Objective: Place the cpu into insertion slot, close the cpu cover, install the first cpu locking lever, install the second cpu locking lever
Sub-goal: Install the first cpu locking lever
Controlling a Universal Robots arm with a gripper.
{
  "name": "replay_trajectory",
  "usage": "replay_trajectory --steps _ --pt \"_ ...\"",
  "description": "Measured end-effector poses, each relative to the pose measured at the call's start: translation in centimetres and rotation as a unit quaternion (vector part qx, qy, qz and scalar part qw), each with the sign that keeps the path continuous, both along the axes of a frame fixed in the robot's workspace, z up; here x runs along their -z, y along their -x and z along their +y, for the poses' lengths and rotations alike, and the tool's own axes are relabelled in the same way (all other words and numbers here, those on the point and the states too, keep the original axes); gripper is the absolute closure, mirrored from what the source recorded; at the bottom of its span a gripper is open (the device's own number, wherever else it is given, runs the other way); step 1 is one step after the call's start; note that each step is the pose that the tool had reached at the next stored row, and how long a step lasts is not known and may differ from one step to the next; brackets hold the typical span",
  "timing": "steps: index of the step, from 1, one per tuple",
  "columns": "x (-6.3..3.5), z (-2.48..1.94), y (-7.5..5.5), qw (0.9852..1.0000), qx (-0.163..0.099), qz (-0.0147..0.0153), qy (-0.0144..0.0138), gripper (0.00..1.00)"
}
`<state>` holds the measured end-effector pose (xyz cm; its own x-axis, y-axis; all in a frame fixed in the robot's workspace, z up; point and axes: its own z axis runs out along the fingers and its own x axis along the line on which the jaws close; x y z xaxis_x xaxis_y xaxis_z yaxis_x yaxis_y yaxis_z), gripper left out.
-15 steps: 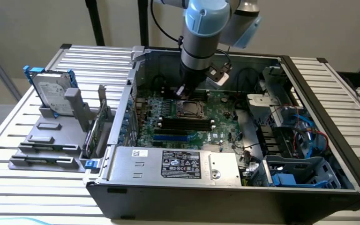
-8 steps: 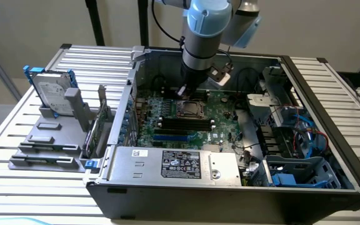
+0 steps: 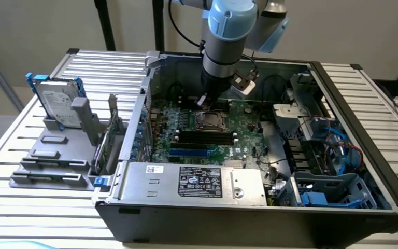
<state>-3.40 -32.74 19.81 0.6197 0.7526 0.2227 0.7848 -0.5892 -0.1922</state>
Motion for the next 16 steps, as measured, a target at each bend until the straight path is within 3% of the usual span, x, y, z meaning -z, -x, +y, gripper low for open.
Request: replay_trajectory --steps 16 --pt "0.00 0.03 0.20 1.0000 0.000 0.0000 -0.0001 0.89"
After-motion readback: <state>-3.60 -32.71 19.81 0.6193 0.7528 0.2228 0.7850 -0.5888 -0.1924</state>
